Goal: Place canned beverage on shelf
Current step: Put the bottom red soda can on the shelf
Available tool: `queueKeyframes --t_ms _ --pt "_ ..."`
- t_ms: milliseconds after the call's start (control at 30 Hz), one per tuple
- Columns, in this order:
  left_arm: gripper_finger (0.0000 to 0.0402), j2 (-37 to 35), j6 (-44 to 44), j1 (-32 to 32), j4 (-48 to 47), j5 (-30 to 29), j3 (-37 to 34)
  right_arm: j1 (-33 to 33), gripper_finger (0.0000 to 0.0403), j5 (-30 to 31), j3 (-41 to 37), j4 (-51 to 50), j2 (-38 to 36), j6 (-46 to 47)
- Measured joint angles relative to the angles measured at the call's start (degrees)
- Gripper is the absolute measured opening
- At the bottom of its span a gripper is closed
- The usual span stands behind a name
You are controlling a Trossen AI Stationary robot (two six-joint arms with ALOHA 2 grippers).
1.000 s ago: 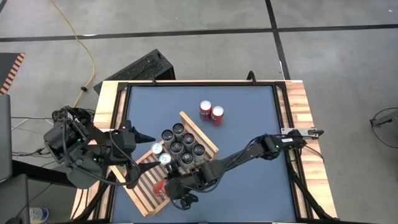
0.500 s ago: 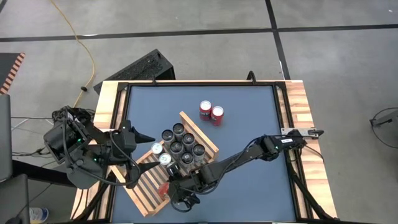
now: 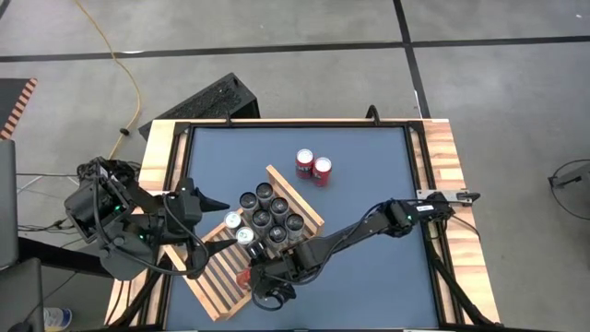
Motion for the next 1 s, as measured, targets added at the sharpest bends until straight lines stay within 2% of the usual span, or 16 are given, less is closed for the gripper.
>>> queueKeyframes --t_ms 267,400,500,1000 --pt "0.0352 0.0 -0.4 0.0 0.0 0.0 0.0 -0.2 0.0221 -0.2 0.0 0.1 0.0 -0.2" --pt "0.0352 0.0 -0.4 0.0 0.0 0.0 0.0 -0.2 0.0275 -0.2 0.0 0.1 0.0 0.7" --pt "0.0352 0.0 -0.4 0.0 0.0 0.0 0.0 -0.2 0.0295 -0.1 0.0 0.2 0.0 1.2" --pt "0.0352 0.0 -0.4 0.0 0.1 0.0 0.0 0.4 0.0300 0.1 0.8 5.0 -0.3 0.5"
